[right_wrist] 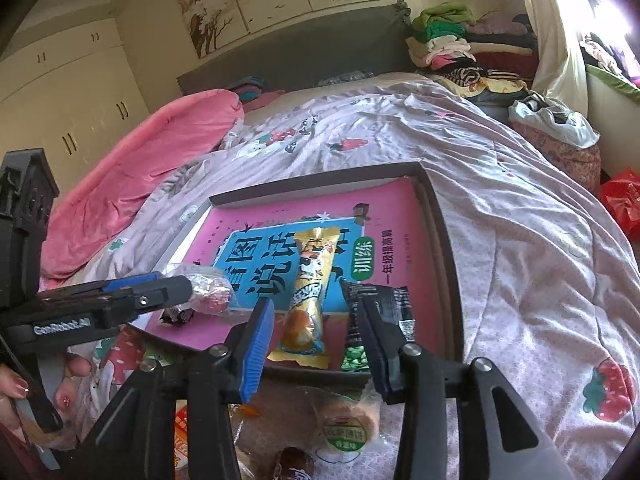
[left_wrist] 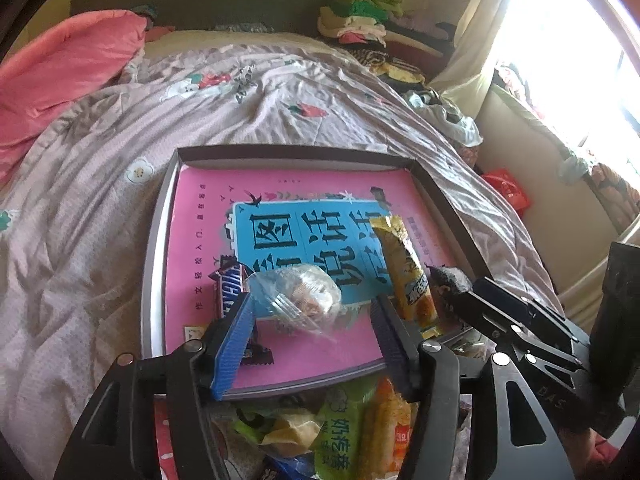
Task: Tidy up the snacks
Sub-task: 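Open both tools to release the candy bag and snack tube into the box, then pull both tools back from the box toward the remaining snacks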
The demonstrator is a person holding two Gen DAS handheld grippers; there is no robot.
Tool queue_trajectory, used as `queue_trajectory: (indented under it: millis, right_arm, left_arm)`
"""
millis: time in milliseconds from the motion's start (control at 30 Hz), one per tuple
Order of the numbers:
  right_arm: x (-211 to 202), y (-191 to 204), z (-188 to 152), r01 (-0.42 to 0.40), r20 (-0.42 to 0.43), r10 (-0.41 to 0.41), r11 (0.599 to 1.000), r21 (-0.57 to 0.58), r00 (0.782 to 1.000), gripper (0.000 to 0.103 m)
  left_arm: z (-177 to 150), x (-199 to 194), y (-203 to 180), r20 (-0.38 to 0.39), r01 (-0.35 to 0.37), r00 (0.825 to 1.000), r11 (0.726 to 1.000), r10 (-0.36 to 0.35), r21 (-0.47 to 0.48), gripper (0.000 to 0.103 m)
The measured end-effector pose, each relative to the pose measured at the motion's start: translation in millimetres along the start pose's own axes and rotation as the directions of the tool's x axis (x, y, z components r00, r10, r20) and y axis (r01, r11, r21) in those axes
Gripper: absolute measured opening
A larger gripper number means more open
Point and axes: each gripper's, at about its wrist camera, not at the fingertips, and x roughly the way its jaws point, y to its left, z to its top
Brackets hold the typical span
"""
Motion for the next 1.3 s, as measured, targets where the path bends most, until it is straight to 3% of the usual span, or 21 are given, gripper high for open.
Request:
queue_trajectory:
  millis: [333, 467, 567, 1300]
  right_arm:
    - [-9.4, -6.0, 1.5, 0.011, 0.029, -0.011, 1.0, 0.016, 1.0, 0.048]
    - [-11.8, -5.8, 2.4, 0.014, 0.035, -0.015, 1.0, 0.013, 0.999, 0.049]
    - [-15.2, -5.8, 3.2, 0.019, 0.048, -0.02, 1.0, 0.014, 0.999, 0.056]
    - [-32.8, -7.6, 7.3, 0.028, 0.099, -0.029, 0.999, 0.016, 0.995, 0.064]
  left_arm:
    - [3.1, -10.5, 6.9, 0.027, -0.001, 1.0, 1.0, 0.002, -0.025, 0.066]
    - [2.7, -14.8, 9.7, 0.041, 0.002, 0.999, 0.999, 0.0, -0.035, 0.073]
    - [2.9, -19.0, 10.5, 0.056, -0.003, 0.998, 0.999, 0.005, -0.034, 0.074]
    - [-3.4, -54.9, 32.5, 0.118, -0.043, 0.992, 0.996, 0.051, -0.074, 0.075]
